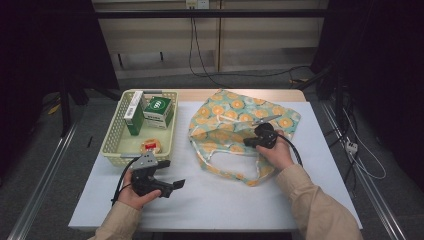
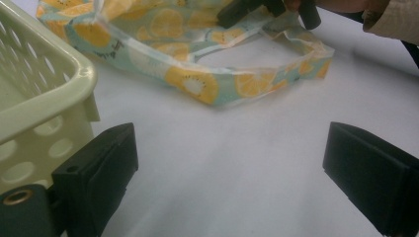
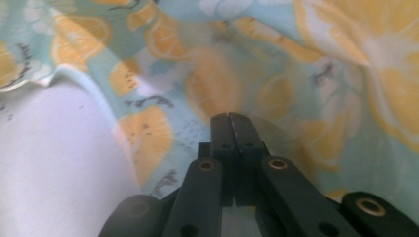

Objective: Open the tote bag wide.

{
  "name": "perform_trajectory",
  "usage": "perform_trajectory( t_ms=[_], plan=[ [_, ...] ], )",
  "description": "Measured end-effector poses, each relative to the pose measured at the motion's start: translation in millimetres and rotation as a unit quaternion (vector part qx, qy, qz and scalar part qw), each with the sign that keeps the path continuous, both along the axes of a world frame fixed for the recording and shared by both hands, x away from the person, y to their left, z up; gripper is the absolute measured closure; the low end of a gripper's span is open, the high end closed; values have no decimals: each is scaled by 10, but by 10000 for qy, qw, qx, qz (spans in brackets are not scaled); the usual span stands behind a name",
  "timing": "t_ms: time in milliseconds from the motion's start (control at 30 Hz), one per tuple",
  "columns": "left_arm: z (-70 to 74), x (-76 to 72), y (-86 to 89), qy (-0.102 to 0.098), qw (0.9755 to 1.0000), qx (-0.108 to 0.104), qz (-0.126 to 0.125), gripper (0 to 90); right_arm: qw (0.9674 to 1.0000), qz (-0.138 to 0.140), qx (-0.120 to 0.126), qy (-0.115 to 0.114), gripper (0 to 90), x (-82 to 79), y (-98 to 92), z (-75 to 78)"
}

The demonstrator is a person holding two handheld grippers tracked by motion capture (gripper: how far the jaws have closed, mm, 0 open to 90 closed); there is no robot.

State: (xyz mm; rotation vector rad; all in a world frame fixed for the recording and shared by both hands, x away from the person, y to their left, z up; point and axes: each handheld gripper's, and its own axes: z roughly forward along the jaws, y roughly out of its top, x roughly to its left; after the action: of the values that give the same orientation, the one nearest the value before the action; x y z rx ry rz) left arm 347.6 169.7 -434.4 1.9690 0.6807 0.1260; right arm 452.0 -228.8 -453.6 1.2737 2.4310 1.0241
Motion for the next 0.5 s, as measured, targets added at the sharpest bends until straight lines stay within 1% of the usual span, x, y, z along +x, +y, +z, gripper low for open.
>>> perform_trajectory(
  t_ms=[33,67,100,133,167,200,267,300,333,367,400,467,500],
  plan=[
    [0,3,1,-8,10000,0,2,68,9998,-15,-108,-148,856,-7,10,29],
    [0,4,0,-3,10000,-14,22,68,9995,-84,-76,-299,807,-9,11,69],
    [0,6,2,1,10000,-19,25,68,9984,-271,191,-448,785,14,-28,161],
    [0,7,2,-1,10000,-18,20,68,9984,-271,191,-448,785,14,-28,161],
    [-2,7,1,0,10000,-19,21,68,9973,-407,123,-603,760,50,-73,258],
    [-3,9,2,6,10000,-13,13,68,9973,-407,123,-603,760,50,-73,258],
    [-6,14,6,10,10000,-2,12,68,9959,-547,124,-713,691,102,-125,323],
    [-7,16,7,16,10000,2,16,68,9952,-622,45,-754,677,131,-146,338],
    [-7,18,8,16,10000,3,18,68,9952,-634,-27,-740,676,163,-163,332],
    [-8,19,9,20,10000,0,16,68,9946,-680,-204,-761,626,230,-186,287],
    [-9,18,7,26,10000,-2,16,68,9943,-728,-215,-753,596,264,-197,251],
    [-12,17,1,35,10000,-4,-5,68,9943,-761,-286,-688,566,331,-211,155],
    [-12,17,1,35,10000,-4,-5,68,9943,-761,-286,-688,566,331,-211,155]
  ],
)
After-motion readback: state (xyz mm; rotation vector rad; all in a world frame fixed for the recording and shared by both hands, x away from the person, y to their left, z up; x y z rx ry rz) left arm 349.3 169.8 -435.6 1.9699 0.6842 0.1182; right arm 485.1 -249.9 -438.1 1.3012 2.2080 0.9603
